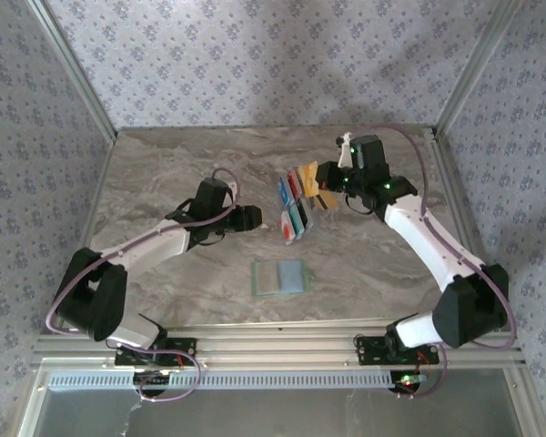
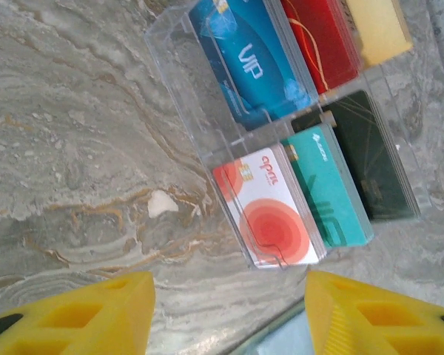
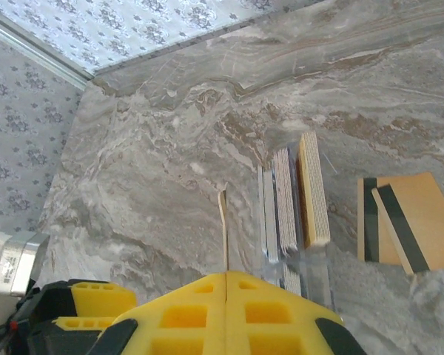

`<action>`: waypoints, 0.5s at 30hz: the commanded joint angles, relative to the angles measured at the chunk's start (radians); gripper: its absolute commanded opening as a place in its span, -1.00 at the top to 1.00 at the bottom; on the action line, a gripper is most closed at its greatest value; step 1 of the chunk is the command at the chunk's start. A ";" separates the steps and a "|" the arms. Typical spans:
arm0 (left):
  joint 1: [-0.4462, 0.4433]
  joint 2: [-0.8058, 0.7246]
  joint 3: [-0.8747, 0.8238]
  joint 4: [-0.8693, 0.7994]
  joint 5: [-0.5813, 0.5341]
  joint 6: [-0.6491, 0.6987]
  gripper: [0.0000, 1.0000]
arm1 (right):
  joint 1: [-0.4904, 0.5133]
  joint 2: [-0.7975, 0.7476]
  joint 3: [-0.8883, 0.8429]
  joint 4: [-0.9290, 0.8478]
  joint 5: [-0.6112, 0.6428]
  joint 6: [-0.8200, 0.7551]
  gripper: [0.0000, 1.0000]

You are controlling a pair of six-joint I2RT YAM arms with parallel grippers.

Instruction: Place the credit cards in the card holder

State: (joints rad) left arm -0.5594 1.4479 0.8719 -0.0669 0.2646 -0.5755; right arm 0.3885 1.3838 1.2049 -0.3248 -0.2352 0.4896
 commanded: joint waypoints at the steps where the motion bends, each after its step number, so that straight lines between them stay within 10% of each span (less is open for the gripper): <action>1: -0.033 -0.055 -0.038 0.004 -0.053 0.012 -0.14 | 0.049 -0.072 -0.063 -0.044 0.073 0.011 1.00; 15: -0.193 -0.138 -0.206 0.024 -0.194 0.007 -0.17 | 0.370 -0.261 -0.339 -0.048 0.245 0.118 1.00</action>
State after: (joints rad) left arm -0.7319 1.3273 0.6830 -0.0547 0.1246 -0.5755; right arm 0.7139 1.1408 0.9073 -0.3557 -0.0486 0.5606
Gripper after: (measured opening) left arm 0.582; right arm 0.066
